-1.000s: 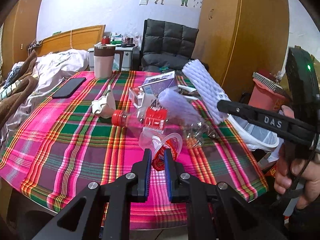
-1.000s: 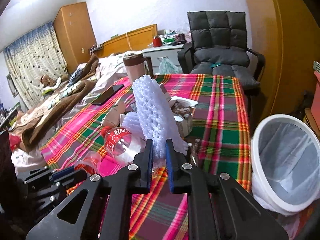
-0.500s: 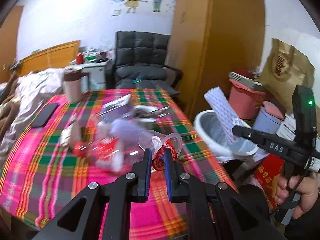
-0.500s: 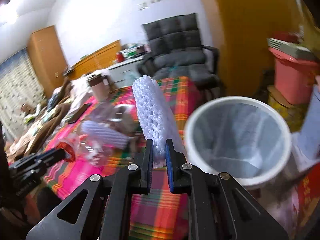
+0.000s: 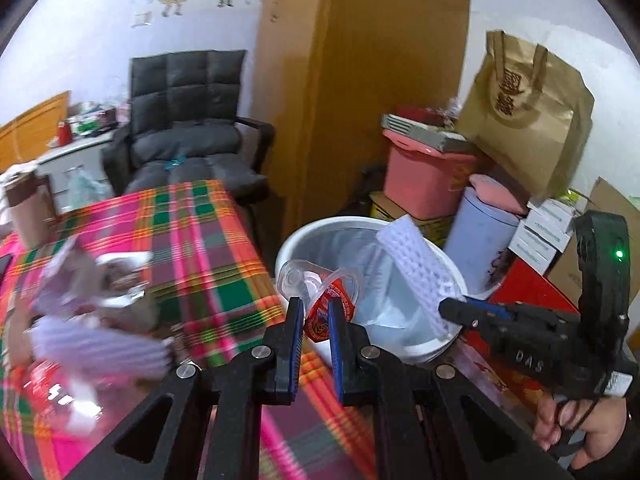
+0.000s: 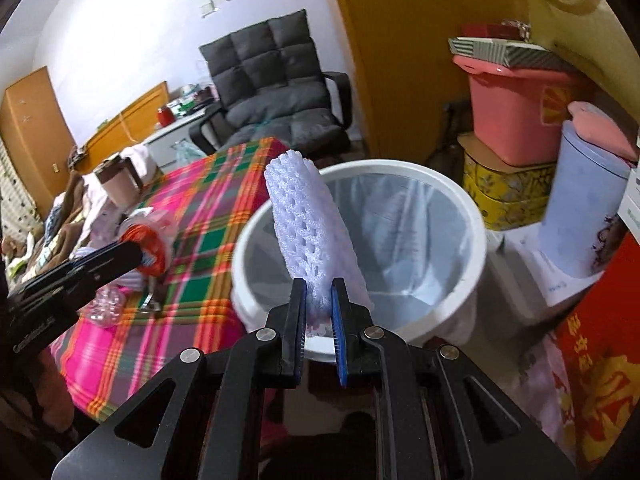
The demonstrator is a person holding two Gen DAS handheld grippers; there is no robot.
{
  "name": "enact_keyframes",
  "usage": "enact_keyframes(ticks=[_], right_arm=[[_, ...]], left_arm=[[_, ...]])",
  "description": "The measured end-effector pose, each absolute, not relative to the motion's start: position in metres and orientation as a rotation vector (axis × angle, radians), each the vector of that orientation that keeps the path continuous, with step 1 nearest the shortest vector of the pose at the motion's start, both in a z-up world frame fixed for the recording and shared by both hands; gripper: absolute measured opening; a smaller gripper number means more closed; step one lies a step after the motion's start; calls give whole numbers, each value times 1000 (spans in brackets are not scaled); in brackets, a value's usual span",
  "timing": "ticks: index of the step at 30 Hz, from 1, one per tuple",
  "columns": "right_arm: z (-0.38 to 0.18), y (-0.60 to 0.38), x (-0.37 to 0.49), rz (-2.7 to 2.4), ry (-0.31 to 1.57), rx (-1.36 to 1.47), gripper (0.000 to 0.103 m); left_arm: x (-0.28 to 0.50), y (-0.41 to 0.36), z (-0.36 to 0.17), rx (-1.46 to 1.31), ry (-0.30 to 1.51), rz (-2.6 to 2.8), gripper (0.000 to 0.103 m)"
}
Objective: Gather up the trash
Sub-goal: 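Release the foam net from the right tool into the bin while the left tool drops the cup, then move both open tools back over the table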
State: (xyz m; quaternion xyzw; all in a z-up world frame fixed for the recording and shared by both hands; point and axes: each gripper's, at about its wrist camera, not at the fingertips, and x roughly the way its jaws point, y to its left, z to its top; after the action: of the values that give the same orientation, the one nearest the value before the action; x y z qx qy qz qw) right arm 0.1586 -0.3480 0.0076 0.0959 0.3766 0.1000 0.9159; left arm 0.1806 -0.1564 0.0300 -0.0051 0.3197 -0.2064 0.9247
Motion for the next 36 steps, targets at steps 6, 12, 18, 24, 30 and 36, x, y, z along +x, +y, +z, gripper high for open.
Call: enact_keyframes(ticks=[6,12,18,24,30,36], right_arm=[[-1,-366,163,163,805,212,15],[-4,-374,171,136,825,218,25],[-6,-375,174,134,831,219,49],[3,-372,165,145,805,225,49],[17,-362,148,179,757,223,49],[21,-339,135,271,744,229,49]], left_arm=[[213,-186,11,-2,698,-489,13],[228,-201,-6,-8,748,-528,13],[232,-202,-11,-18,761,-521,22],[225,-190,-3,-53,749,-508,22],[205,-171,7,-78,743,-483,22],[174,-143,17,-97,713,-434,22]])
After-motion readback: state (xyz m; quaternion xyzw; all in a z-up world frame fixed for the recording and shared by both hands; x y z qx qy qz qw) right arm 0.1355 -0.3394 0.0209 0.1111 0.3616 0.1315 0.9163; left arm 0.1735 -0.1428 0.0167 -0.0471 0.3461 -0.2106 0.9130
